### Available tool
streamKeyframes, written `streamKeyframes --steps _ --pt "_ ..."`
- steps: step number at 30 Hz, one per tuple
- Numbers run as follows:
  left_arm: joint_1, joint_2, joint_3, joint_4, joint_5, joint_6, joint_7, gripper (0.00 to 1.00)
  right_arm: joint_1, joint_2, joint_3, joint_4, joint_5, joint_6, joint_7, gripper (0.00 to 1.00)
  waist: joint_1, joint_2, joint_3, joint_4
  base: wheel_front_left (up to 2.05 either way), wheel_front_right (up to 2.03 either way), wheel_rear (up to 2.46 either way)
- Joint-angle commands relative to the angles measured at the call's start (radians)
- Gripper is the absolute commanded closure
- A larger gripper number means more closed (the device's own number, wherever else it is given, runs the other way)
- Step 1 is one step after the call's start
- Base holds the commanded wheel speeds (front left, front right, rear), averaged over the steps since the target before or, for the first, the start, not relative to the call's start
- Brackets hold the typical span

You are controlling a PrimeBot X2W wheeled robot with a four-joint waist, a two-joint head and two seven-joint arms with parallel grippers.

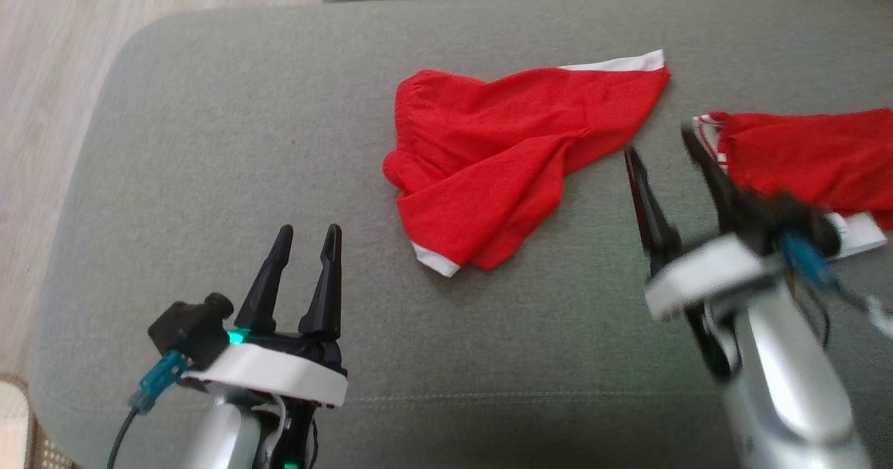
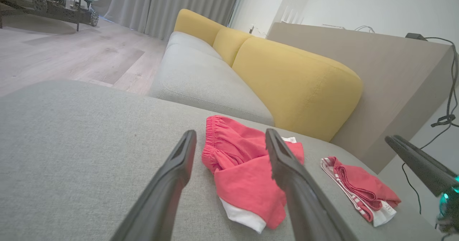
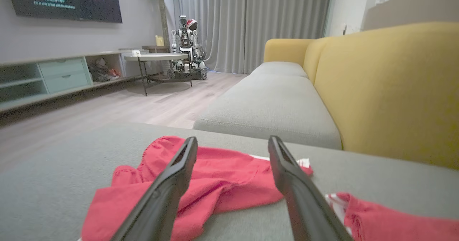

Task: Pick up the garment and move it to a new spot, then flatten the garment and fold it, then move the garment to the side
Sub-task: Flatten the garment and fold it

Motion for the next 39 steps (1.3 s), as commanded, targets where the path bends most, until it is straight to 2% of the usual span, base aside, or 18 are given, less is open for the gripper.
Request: streamKeyframes --steps 1,4,6,15,25,35,39 --pt "-0.023 0.0 0.042 -0.038 0.009 0.006 -0.006 0.0 0.007 0.014 0.018 -0.065 0.039 0.0 -0.009 0.0 0.0 -0.0001 -0.015 -0.015 0.0 0.0 0.0" --pt "-0.009 0.0 0.048 -0.049 0.06 0.002 -0.006 0.0 0.128 0.014 -0.004 -0.149 0.104 0.0 -0.009 0.0 0.0 -0.0001 -0.019 -0.024 0.0 0.0 0.0" --pt "0.008 0.0 0.054 -0.05 0.05 0.004 -0.006 0.0 0.184 0.014 -0.003 -0.178 0.154 0.0 -0.009 0.0 0.0 -0.0001 -0.019 -0.029 0.0 0.0 0.0" --pt "0.014 0.0 0.048 -0.048 0.043 -0.005 -0.006 0.0 0.256 0.014 0.084 -0.188 0.127 0.0 -0.009 0.0 0.0 -0.0001 -0.009 -0.011 0.0 0.0 0.0" --pt "-0.011 0.0 0.023 -0.036 0.027 -0.017 -0.006 0.0 0.187 0.014 0.179 -0.035 0.119 0.0 0.0 0.0 0.0 -0.0001 0.046 0.065 0.0 0.0 0.0" --pt "-0.048 0.0 0.013 -0.008 0.018 -0.024 -0.006 0.0 0.069 0.014 0.176 0.156 0.102 0.0 -0.003 0.0 0.0 -0.0001 0.091 0.165 0.0 0.0 0.0" --pt "-0.056 0.0 0.02 0.0 0.019 -0.026 -0.006 0.0 0.034 0.014 0.139 0.23 0.091 0.0 -0.005 0.0 0.0 -0.0001 0.097 0.198 0.0 0.0 0.0"
